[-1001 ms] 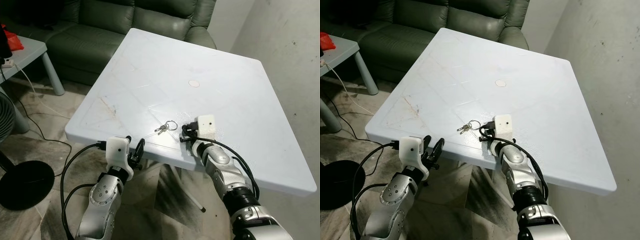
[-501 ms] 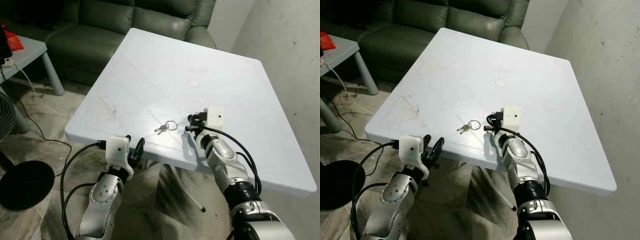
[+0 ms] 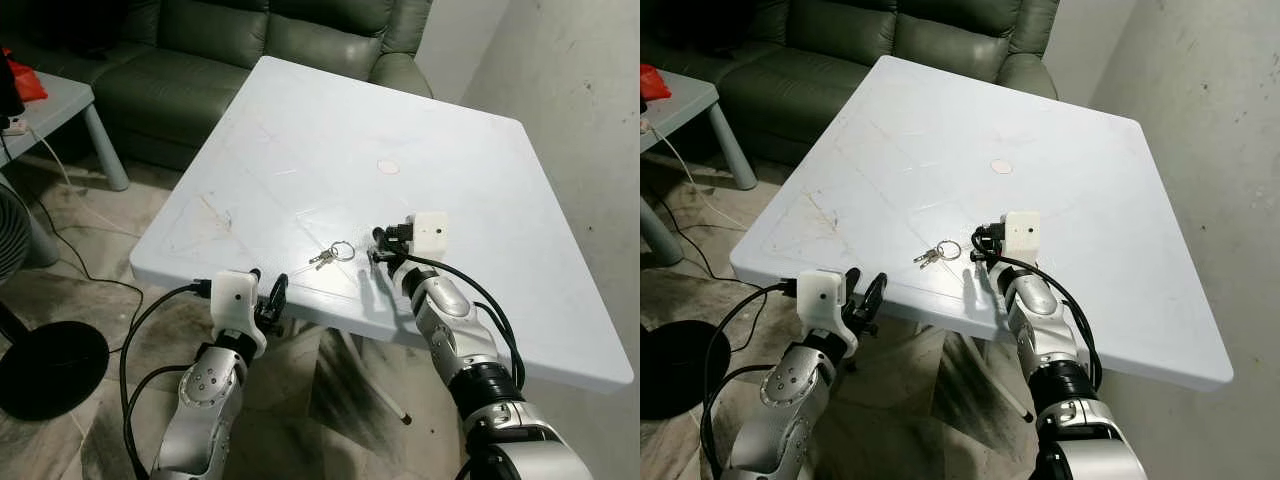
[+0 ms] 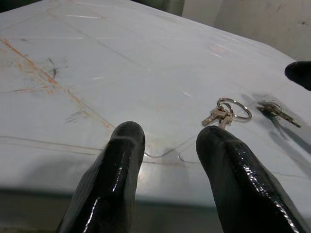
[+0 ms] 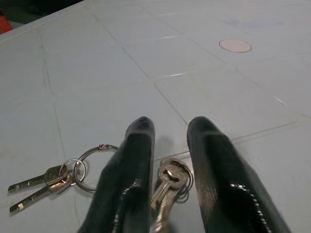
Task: Hang keys on a hook
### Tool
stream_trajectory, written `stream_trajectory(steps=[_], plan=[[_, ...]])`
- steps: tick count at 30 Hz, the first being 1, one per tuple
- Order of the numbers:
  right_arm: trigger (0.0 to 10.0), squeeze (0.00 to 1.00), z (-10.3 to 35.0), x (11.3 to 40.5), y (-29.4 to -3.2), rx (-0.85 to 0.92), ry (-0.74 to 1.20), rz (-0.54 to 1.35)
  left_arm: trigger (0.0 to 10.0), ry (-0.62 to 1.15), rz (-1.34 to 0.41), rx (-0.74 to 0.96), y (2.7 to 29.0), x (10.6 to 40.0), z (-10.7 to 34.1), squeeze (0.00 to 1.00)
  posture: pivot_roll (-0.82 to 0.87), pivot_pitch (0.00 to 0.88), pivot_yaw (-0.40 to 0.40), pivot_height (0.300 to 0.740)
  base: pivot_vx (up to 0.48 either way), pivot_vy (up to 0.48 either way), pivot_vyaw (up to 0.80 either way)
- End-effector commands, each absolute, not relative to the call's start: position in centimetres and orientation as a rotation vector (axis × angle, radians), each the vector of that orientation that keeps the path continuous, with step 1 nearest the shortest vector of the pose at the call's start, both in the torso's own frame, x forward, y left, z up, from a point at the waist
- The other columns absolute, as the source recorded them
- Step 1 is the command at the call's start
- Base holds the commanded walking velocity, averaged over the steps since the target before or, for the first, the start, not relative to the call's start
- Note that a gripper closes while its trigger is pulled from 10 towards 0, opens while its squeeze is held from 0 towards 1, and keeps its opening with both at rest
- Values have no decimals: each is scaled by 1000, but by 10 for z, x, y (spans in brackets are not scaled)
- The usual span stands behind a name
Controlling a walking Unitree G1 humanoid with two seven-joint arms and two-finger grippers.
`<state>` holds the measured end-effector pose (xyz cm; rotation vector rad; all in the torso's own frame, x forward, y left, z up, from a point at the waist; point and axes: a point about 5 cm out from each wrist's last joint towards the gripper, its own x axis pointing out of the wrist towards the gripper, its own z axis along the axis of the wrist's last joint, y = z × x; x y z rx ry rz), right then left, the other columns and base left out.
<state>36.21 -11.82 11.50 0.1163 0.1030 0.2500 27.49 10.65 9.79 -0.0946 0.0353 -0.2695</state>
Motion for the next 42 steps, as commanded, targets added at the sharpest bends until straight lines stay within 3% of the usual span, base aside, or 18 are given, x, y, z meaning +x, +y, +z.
stream_trajectory(steps=[1,12,13,14,15,31,32,33,34,42], plan=[[10000,0,117,364,-124,97,104,237,10000,45,-280,-94,101,276,96,0,74,83,-169,740,0,0,0],[10000,0,114,364,-121,90,133,233,10000,42,-277,-94,101,276,96,0,79,76,-169,740,0,0,0],[10000,235,112,364,-120,93,142,239,10000,41,-277,-94,101,276,96,0,80,73,-169,740,0,0,0],[10000,765,111,364,-119,94,151,242,10000,40,-277,-94,101,276,96,0,80,73,-169,740,0,0,0],[10000,1000,111,363,-118,96,158,245,10000,40,-278,-94,101,276,96,0,80,73,-169,740,0,0,0],[10000,1000,104,366,-120,74,224,128,10000,46,-295,-98,98,273,96,0,85,68,-170,740,0,0,0],[10000,906,104,366,-120,74,226,128,10000,47,-296,-97,98,272,95,0,85,71,-169,740,0,0,0],[10000,169,104,367,-120,74,227,128,10000,47,-297,-97,97,272,95,0,85,71,-169,740,0,0,0],[10000,0,103,366,-119,83,244,134,10000,49,-296,-97,98,271,94,0,85,70,-169,740,0,0,0],[10000,0,104,368,-114,95,241,153,10000,53,-280,-110,102,270,95,0,85,84,-173,740,0,0,0]])
